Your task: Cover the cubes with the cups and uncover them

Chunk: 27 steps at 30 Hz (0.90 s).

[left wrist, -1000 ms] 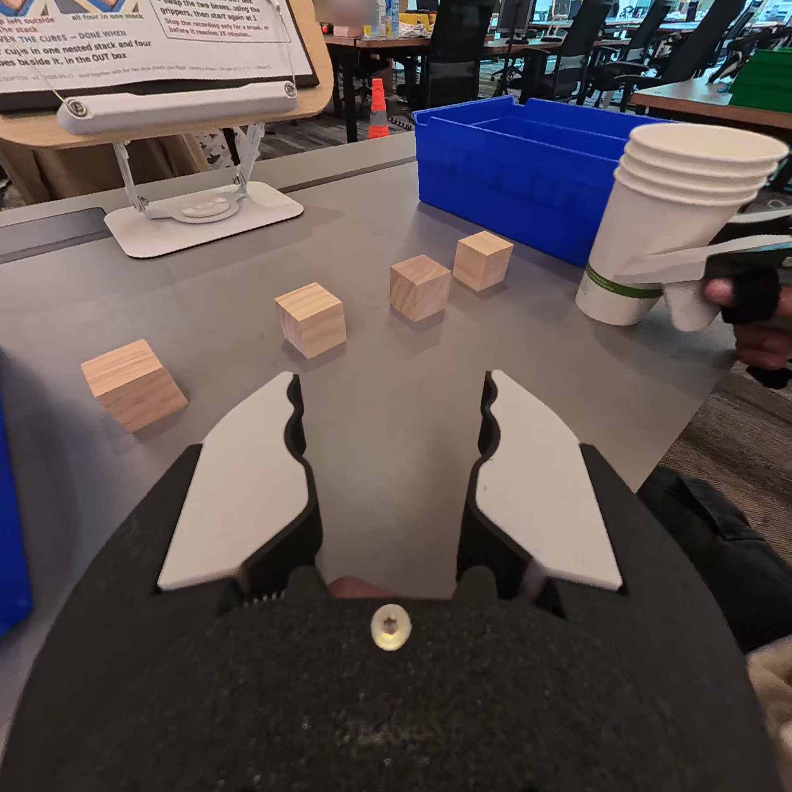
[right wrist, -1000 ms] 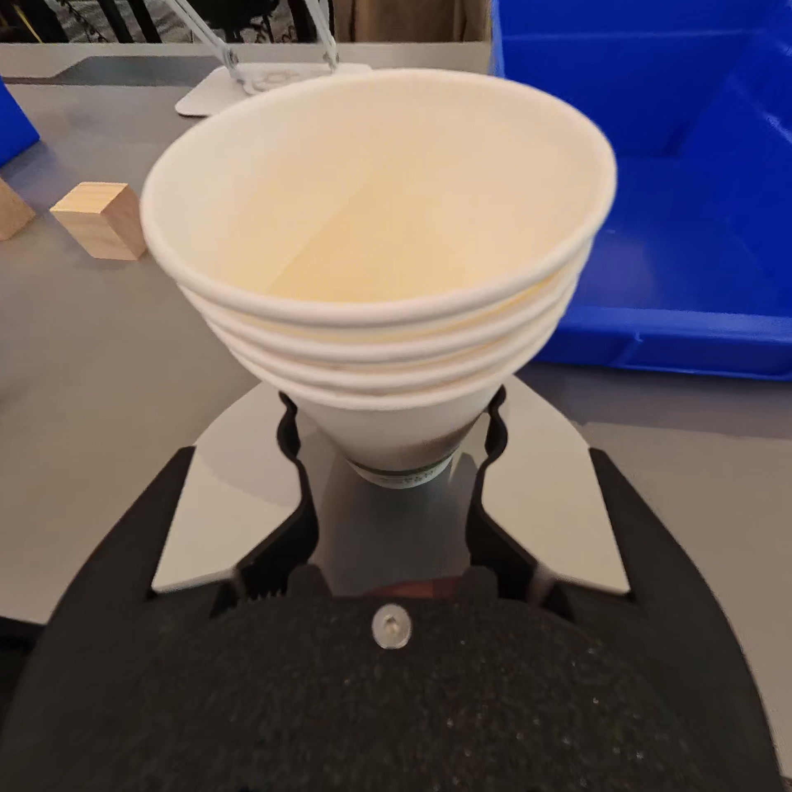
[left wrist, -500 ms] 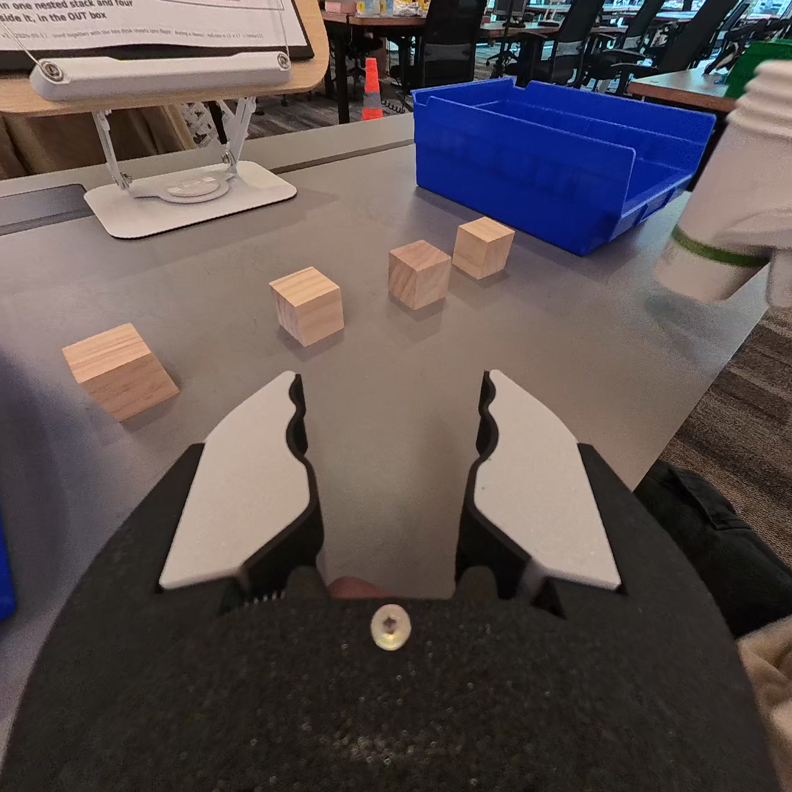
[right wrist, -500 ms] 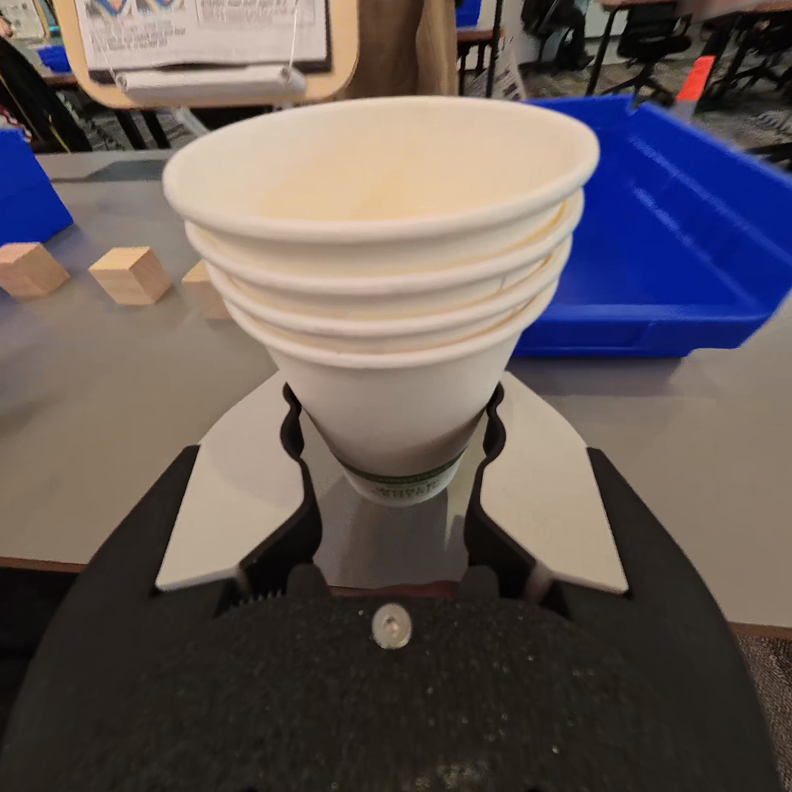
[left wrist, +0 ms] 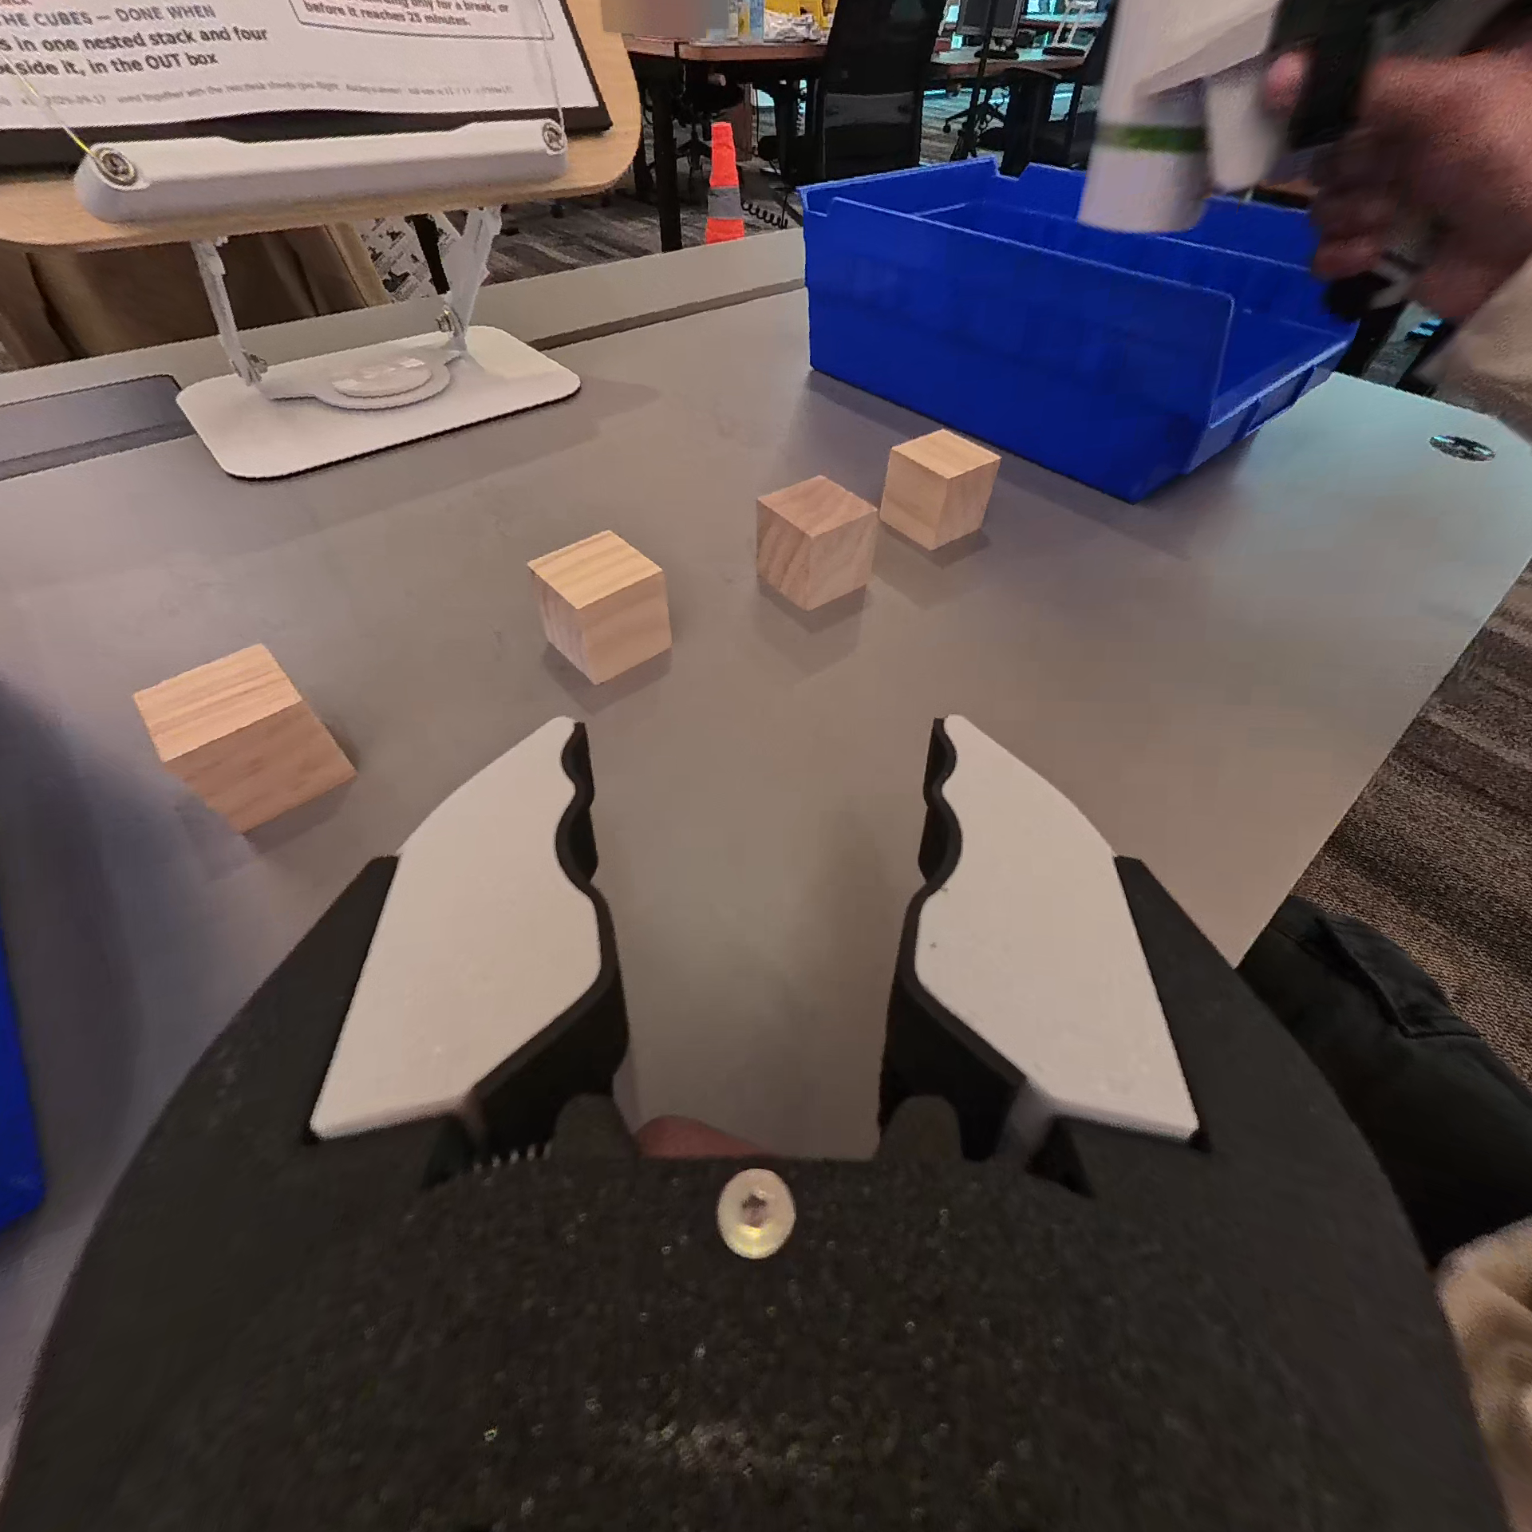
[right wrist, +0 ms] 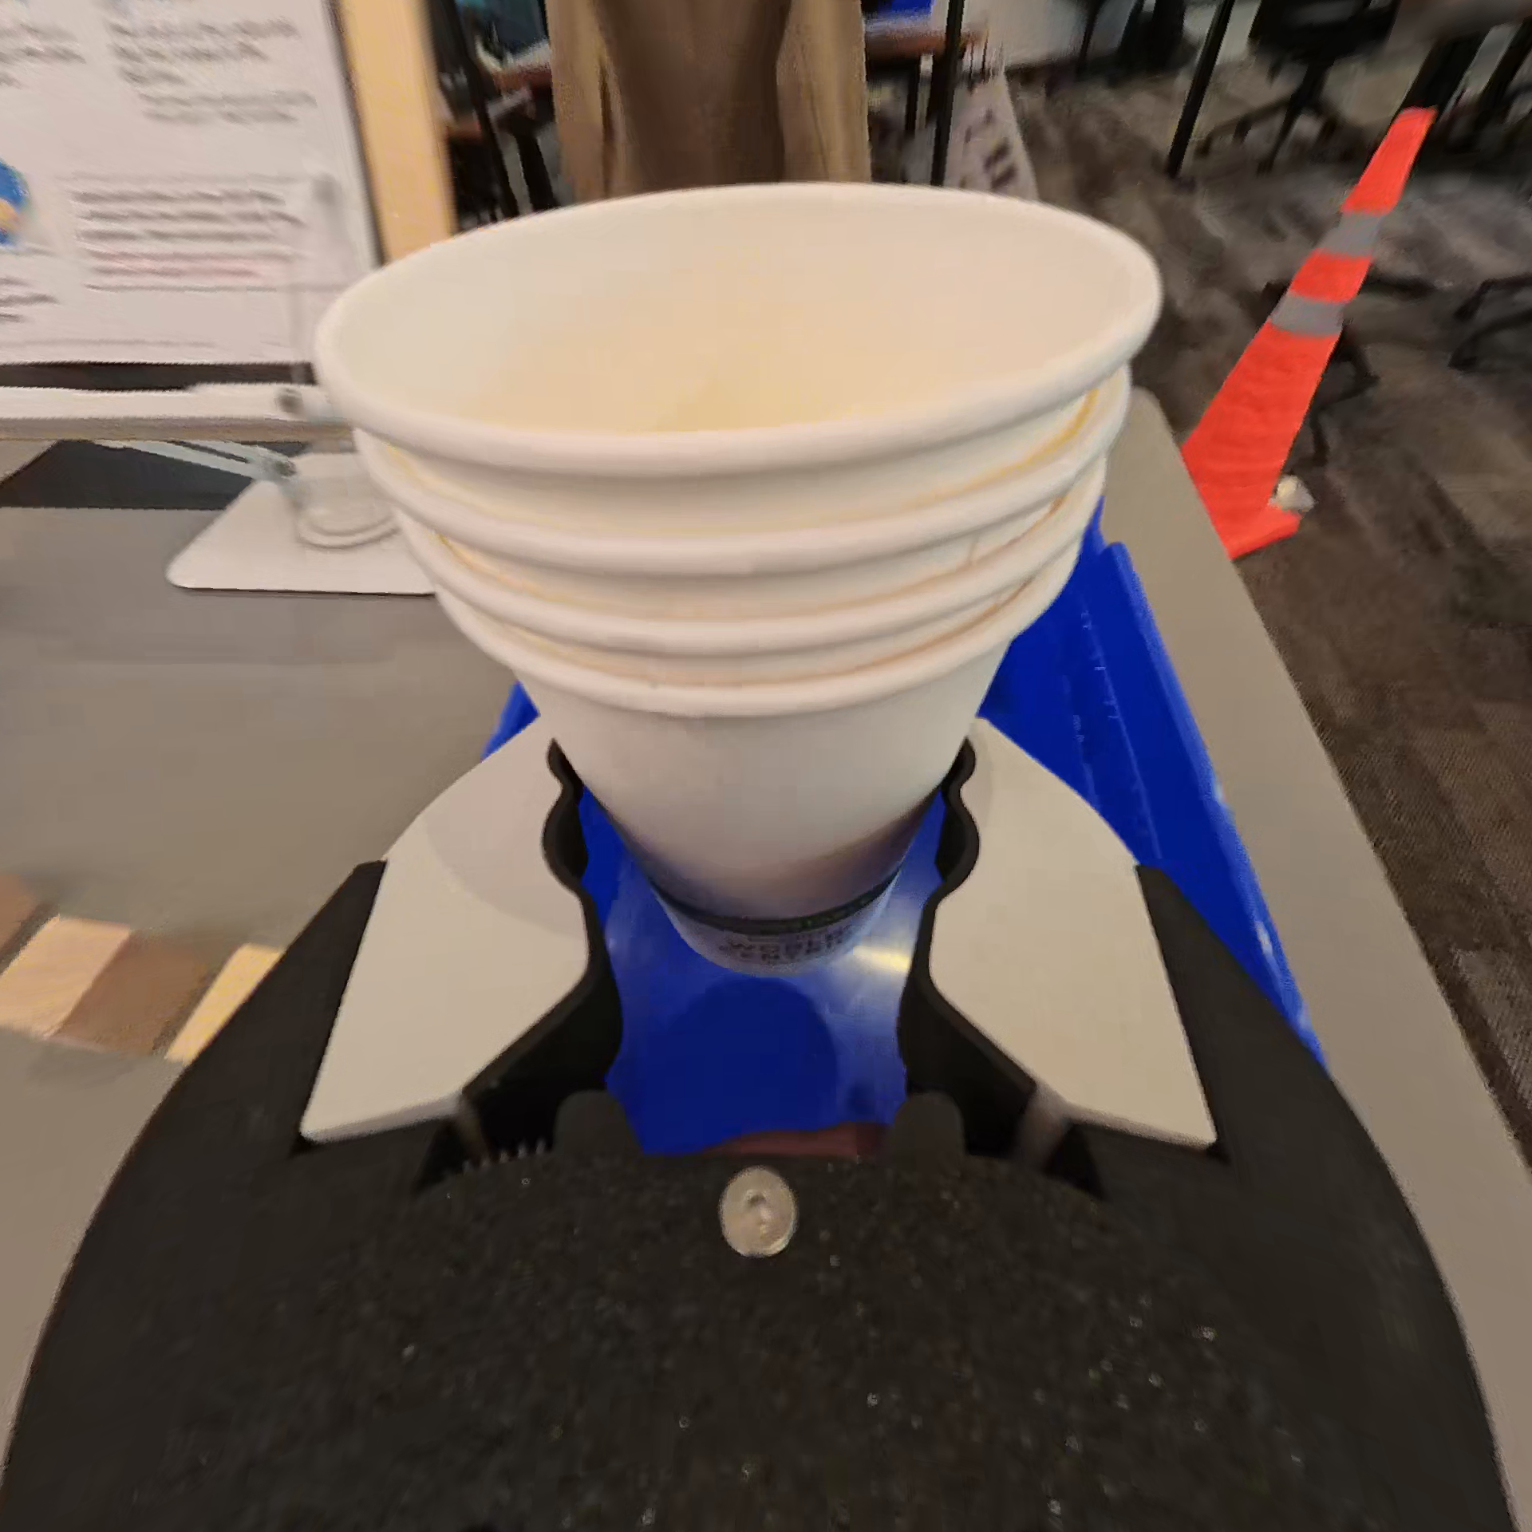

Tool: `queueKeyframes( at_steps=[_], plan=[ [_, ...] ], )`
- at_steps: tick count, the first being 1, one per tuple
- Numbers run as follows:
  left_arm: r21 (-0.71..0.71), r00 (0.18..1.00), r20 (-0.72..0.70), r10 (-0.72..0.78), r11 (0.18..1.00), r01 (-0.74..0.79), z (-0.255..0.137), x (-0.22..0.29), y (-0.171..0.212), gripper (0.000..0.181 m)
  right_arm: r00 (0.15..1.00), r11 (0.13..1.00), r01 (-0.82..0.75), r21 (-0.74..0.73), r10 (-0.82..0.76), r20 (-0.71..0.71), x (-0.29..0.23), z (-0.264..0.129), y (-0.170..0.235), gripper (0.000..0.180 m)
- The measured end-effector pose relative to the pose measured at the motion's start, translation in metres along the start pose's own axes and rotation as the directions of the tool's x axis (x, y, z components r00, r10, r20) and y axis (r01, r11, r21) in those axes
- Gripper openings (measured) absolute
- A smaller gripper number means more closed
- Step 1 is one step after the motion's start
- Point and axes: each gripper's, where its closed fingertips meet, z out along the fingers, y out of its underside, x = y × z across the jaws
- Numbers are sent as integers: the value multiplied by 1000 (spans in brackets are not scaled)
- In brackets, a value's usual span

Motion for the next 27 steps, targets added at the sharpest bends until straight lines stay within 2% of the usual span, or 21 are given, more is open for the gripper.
queueKeyframes(
  at_steps=[3, 5, 12, 17, 22, 27],
  plan=[
    [3, 1000, 5, 0, 1000, 0, -2, -1, -1, 77, 997, 994, -69, -84, 71, 23, 10, 51, 9, 84],
    [0, 1000, 19, 18, 1000, -18, -3, -3, 0, 76, 999, 993, -45, -111, 45, -3, 16, 74, 14, 85],
    [-15, 999, 36, 30, 999, -30, -3, -5, 6, 76, 996, 973, -83, -217, 75, -46, 31, 127, 39, 85],
    [-30, 999, 36, 40, 999, -39, -1, -5, 9, 76, 998, 970, -51, -237, 39, -55, 34, 137, 46, 85],
    [-34, 998, 32, 45, 998, -44, 0, -3, 9, 76, 996, 959, -74, -275, 58, -67, 33, 131, 53, 86],
    [-33, 999, 23, 49, 998, -48, 0, -1, 9, 76, 998, 945, -30, -326, 10, -63, 29, 125, 62, 86]
  ],
)
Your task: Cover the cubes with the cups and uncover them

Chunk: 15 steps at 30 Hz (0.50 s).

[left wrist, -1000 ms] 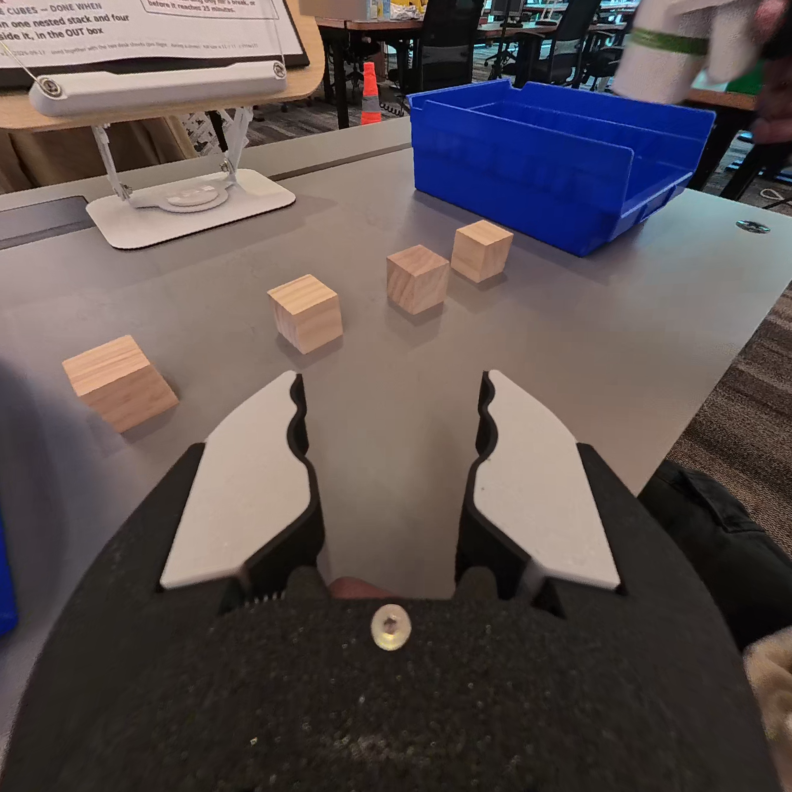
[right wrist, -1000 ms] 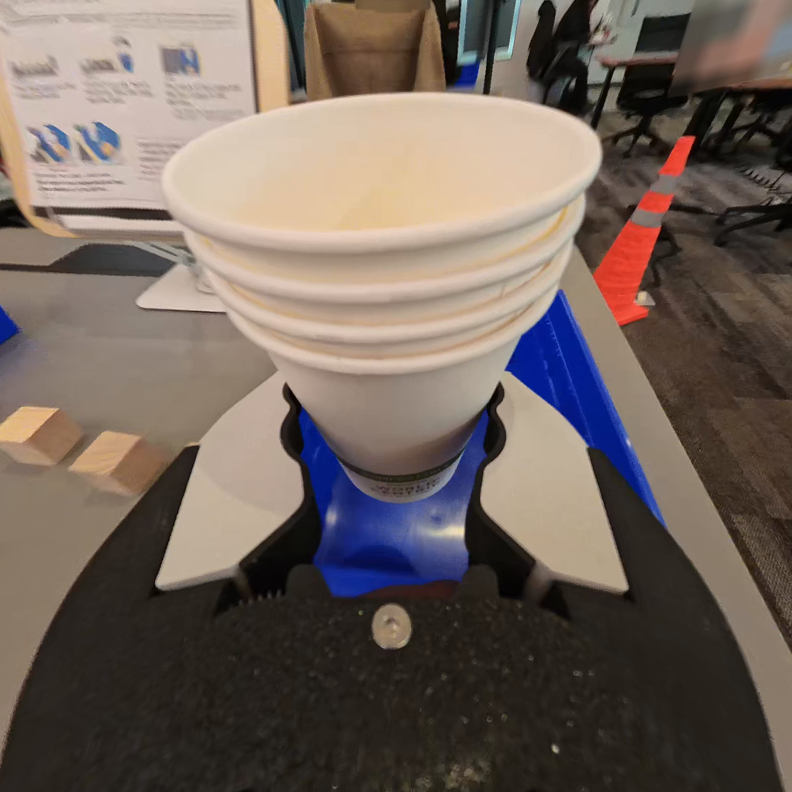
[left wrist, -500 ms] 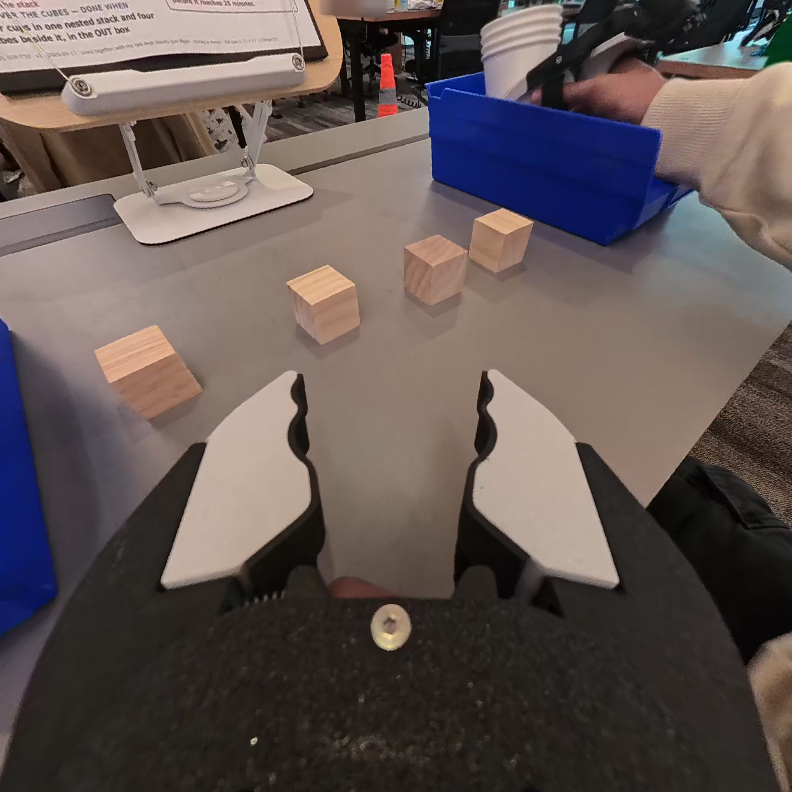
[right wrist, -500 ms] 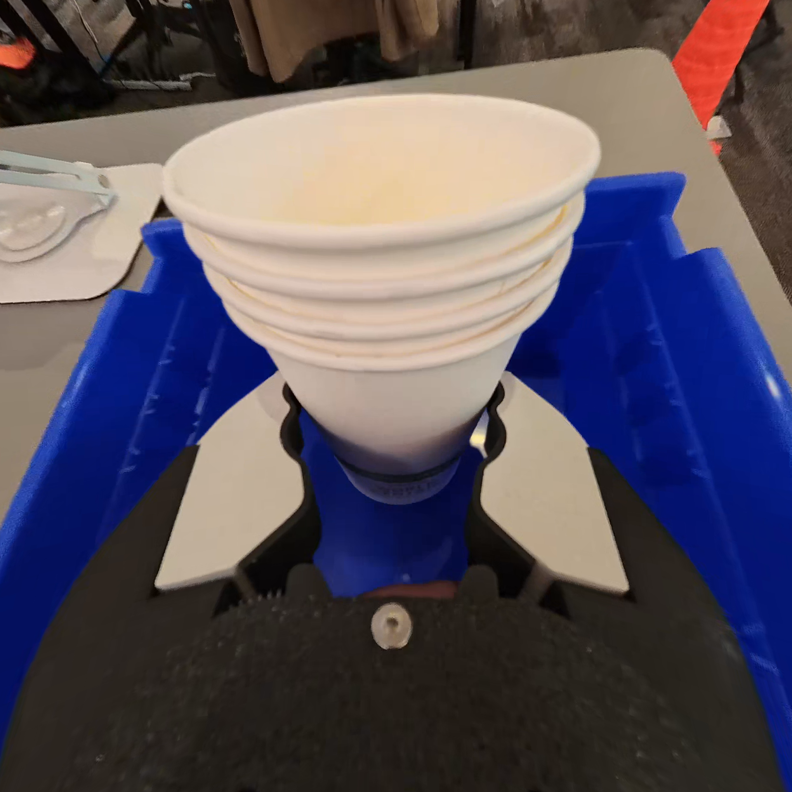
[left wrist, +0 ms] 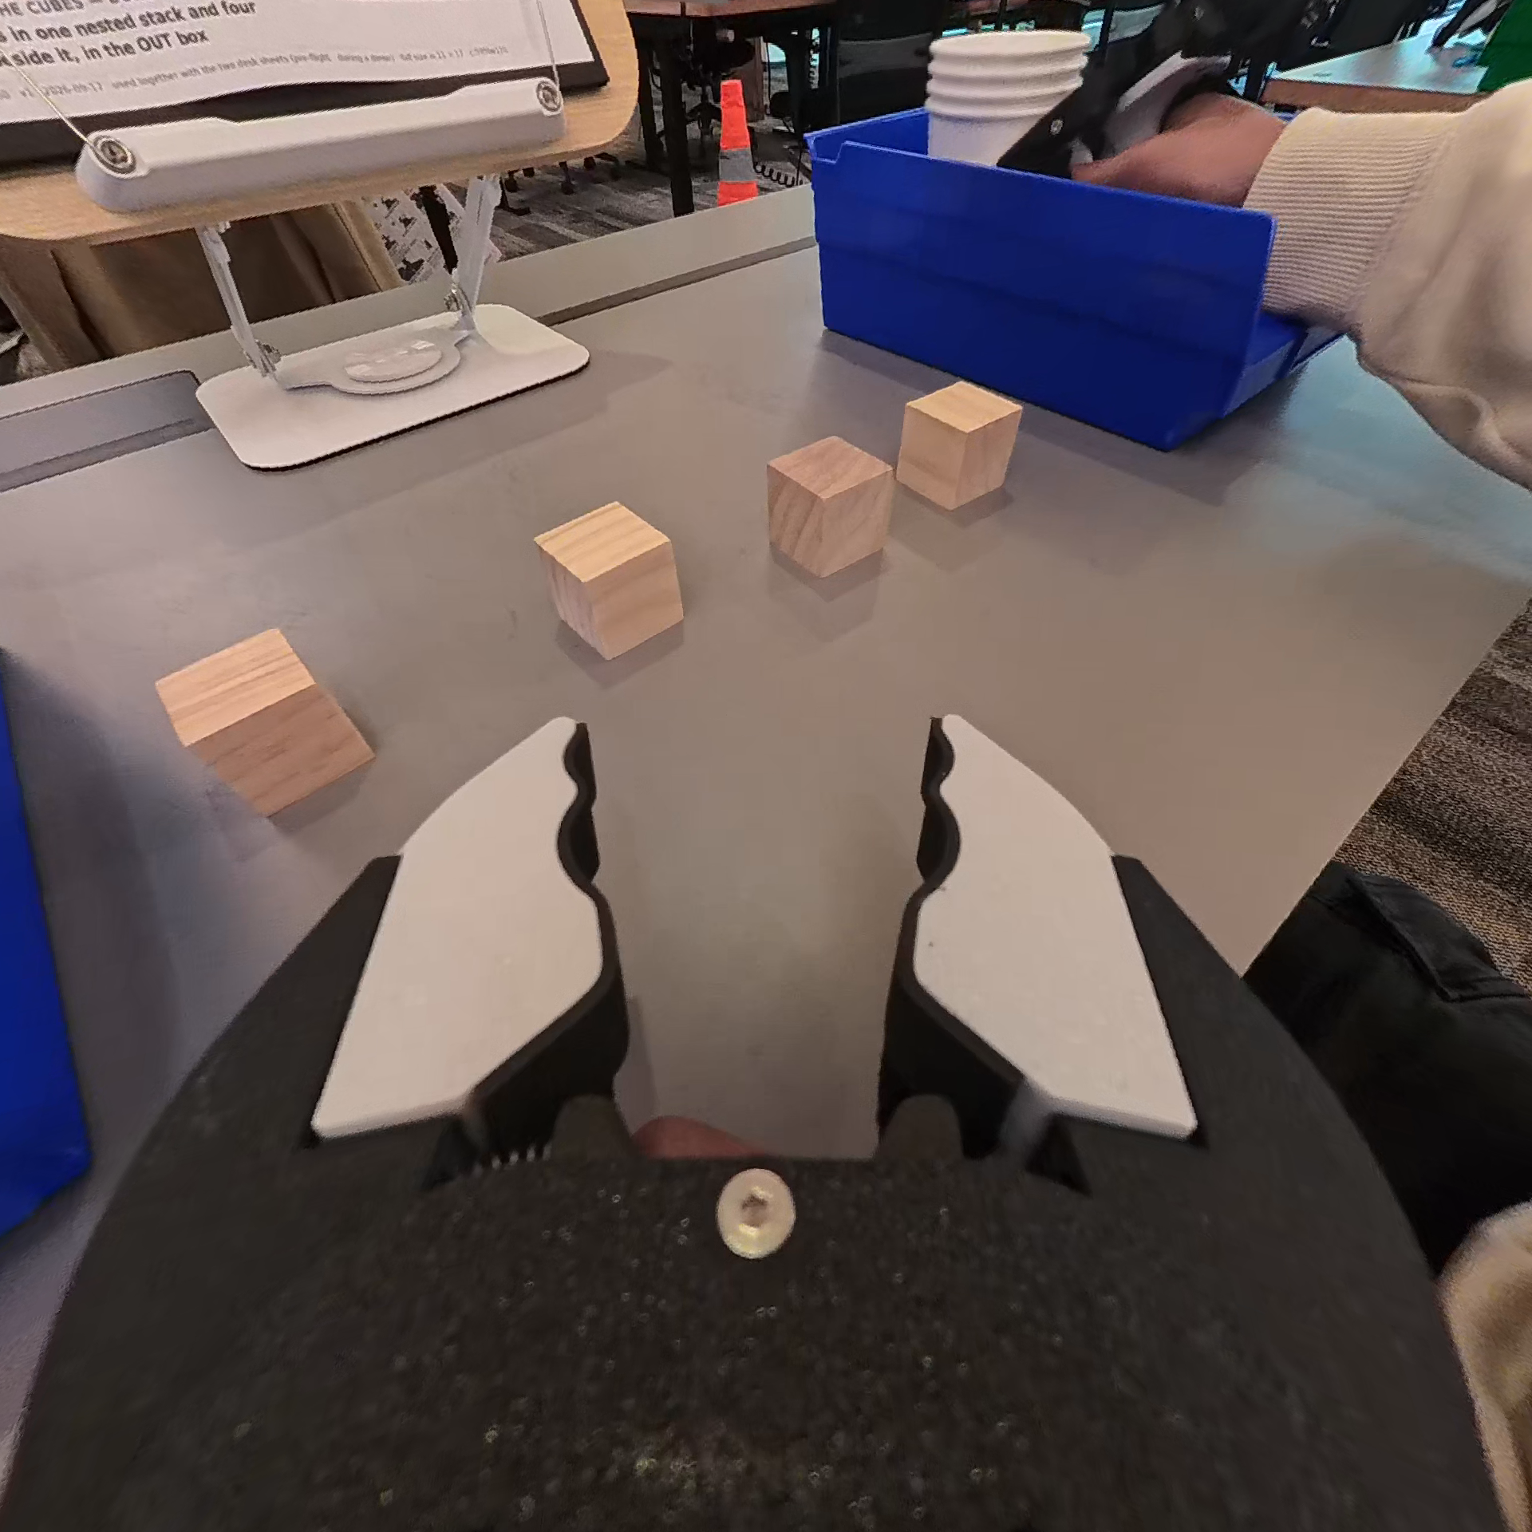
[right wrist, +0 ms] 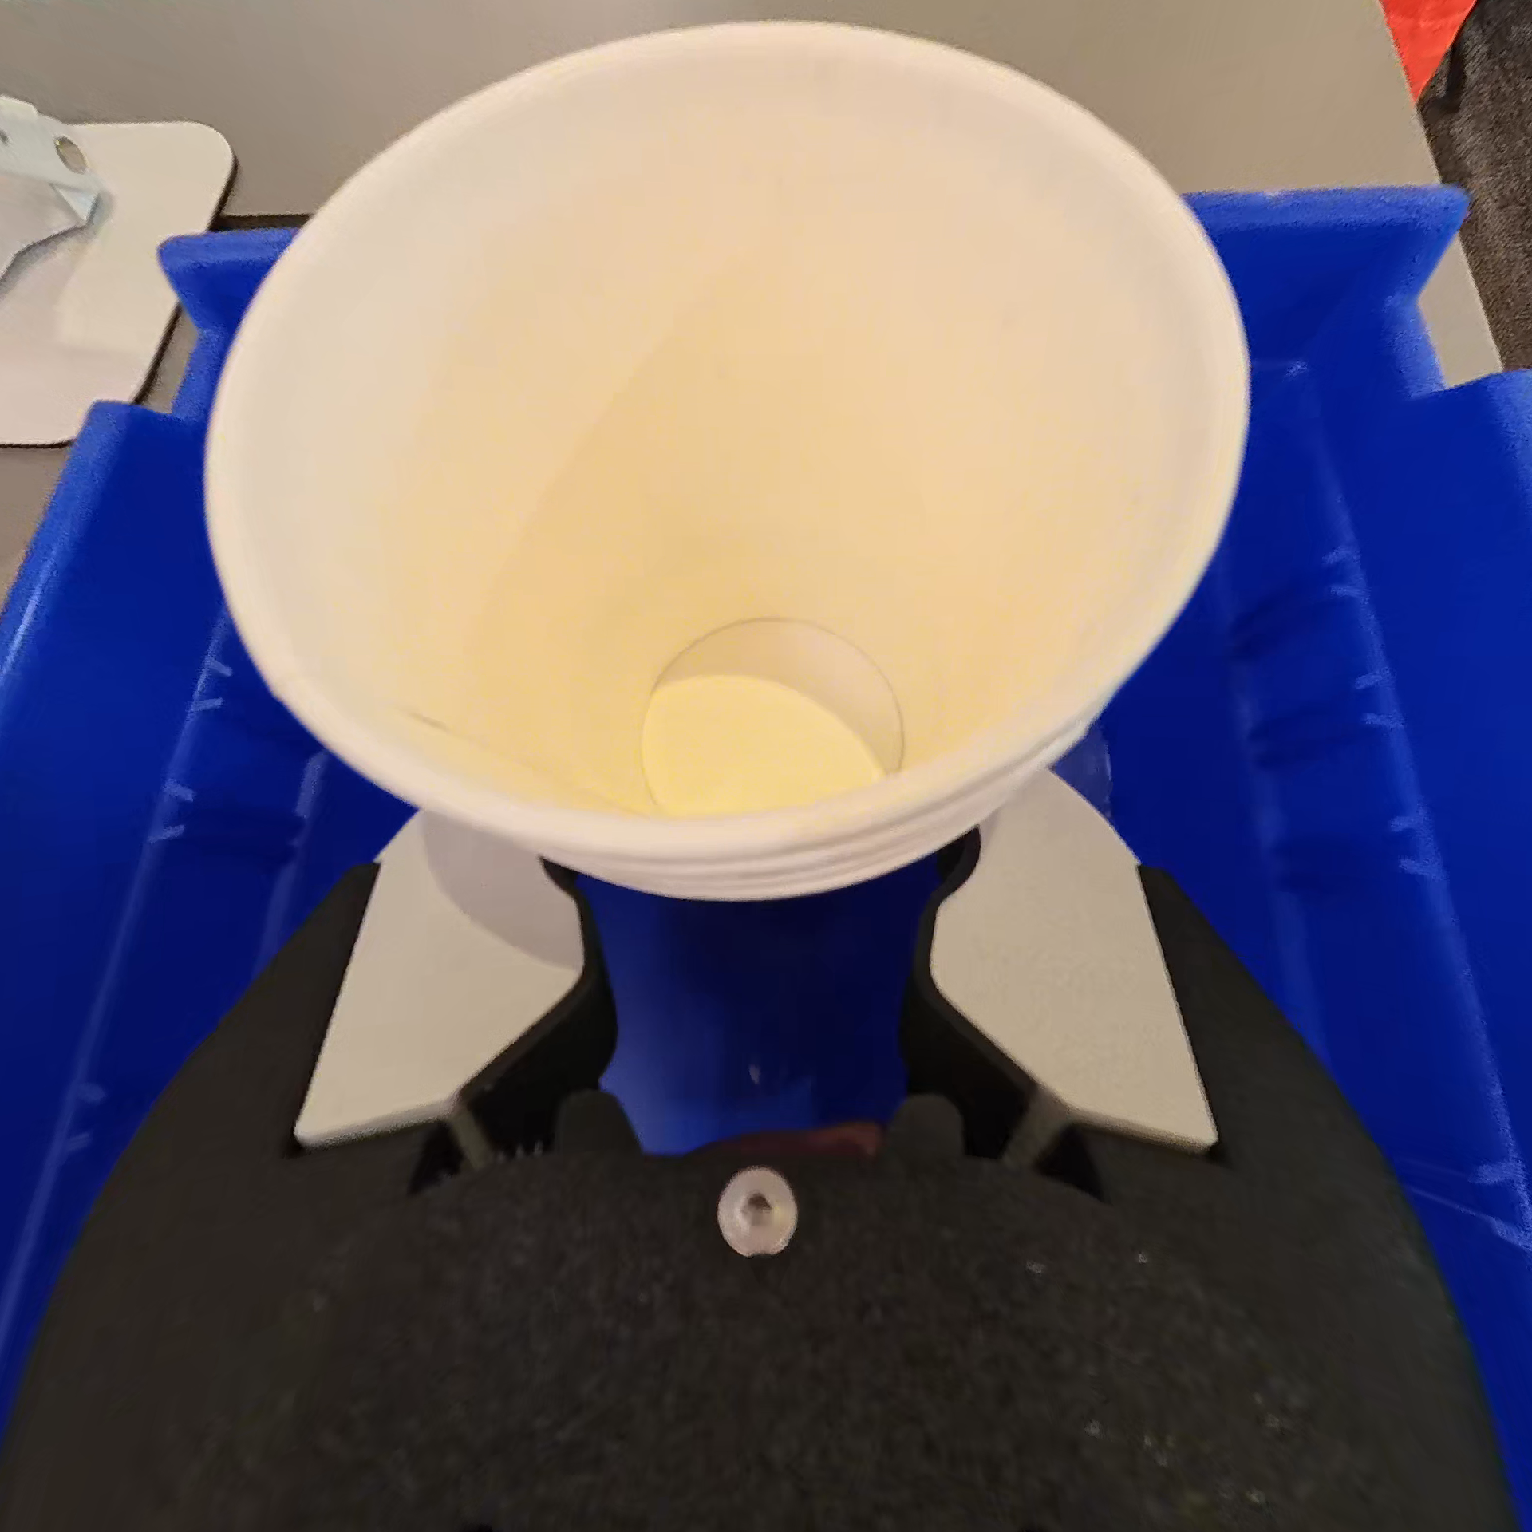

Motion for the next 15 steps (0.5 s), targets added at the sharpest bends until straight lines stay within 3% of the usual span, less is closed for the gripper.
queueKeyframes(
  at_steps=[4, 7, 11, 15],
  plan=[
    [-6, 1000, -4, 11, 1000, -11, 1, 3, 0, 76, 1000, 999, 13, -44, -12, 13, -4, -3, 9, 90],
    [-5, 1000, 2, 7, 1000, -7, 0, 2, 0, 76, 999, 1000, 30, -4, -29, 30, -13, -28, 11, 95],
    [-22, 999, 26, -46, 999, 46, -2, -7, 4, 77, 997, 978, 66, 197, -73, 31, -36, -110, 12, 92],
    [-31, 993, 55, -103, 994, 105, -5, -17, 7, 76, 986, 890, 109, 442, -153, 65, -92, -202, 37, 87]
  ],
)
